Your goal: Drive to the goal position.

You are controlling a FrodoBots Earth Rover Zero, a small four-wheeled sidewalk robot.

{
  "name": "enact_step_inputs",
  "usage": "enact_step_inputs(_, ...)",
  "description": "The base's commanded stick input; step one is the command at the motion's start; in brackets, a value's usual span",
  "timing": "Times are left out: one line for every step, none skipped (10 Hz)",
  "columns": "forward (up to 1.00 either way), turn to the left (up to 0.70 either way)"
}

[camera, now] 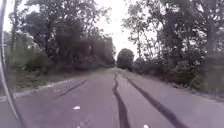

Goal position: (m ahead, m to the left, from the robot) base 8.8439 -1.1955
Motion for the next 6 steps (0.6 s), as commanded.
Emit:
enact_step_inputs(0.70, 0.00)
enact_step_inputs(0.70, 0.00)
enact_step_inputs(0.70, 0.00)
enact_step_inputs(0.70, 0.00)
enact_step_inputs(0.70, 0.00)
enact_step_inputs(0.70, 0.00)
